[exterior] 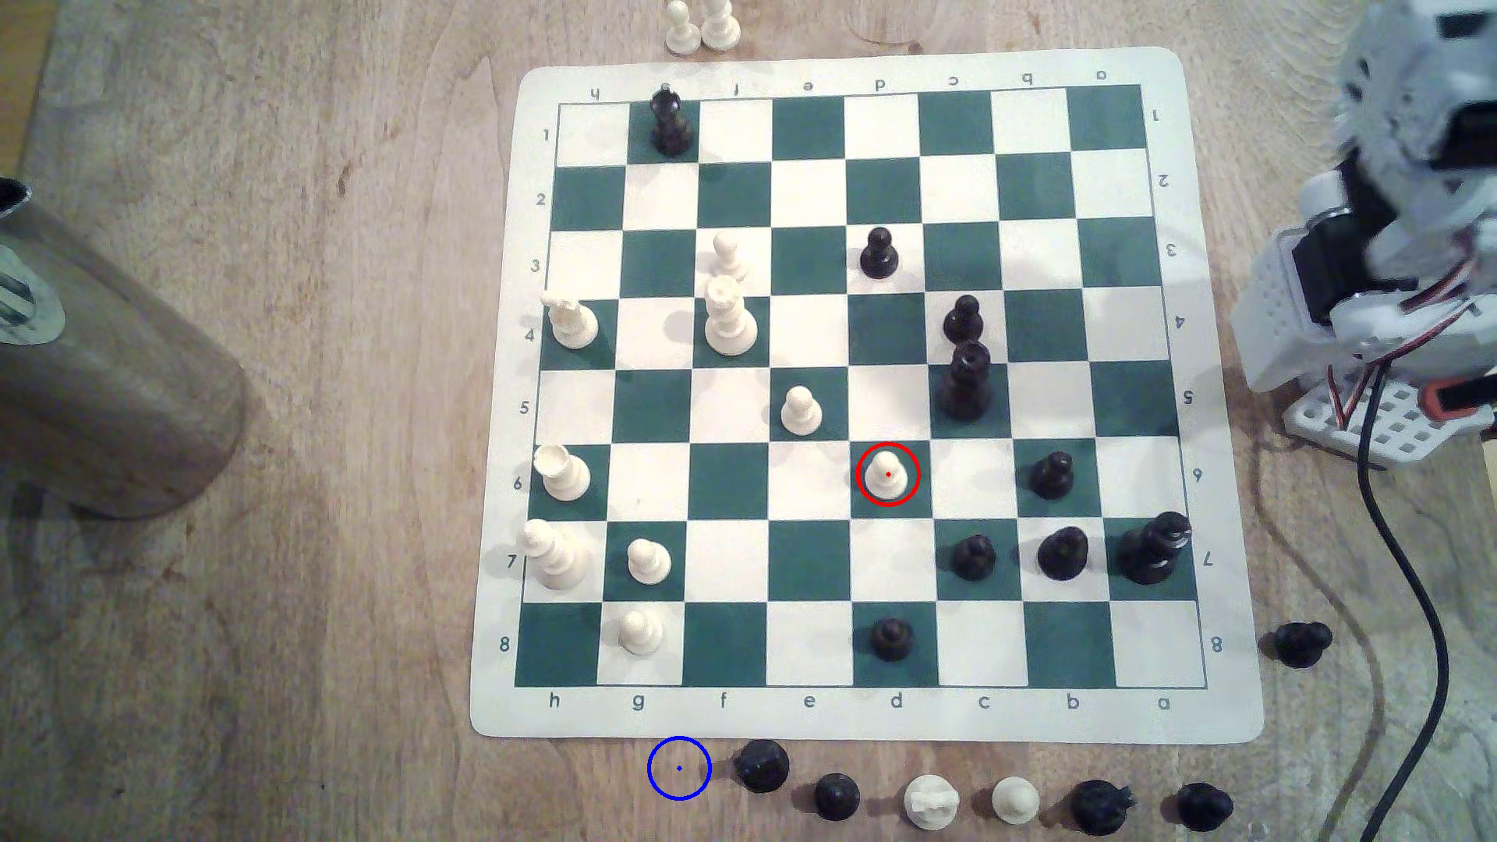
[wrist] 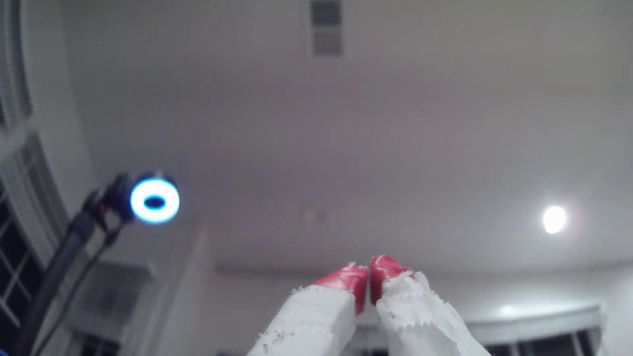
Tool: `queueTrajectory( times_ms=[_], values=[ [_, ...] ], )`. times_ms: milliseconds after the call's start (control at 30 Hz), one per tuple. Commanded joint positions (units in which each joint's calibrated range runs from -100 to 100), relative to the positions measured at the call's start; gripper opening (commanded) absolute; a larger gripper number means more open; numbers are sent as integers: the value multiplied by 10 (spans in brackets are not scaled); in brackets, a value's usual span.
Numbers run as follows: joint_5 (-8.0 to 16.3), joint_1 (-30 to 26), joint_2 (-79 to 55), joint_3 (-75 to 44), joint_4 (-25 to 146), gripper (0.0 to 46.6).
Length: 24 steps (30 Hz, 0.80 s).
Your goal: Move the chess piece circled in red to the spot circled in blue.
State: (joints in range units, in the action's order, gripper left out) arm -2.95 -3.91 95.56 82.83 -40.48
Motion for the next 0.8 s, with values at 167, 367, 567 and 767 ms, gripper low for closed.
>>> queueTrajectory(
  times_ms=[167, 367, 567, 767],
  values=[
    [4, 37, 1, -236, 568, 2],
    [4, 27, 1, -258, 791, 25],
    [7, 19, -83, -252, 967, 47],
    [50, -3, -230, -256, 974, 75]
  ],
)
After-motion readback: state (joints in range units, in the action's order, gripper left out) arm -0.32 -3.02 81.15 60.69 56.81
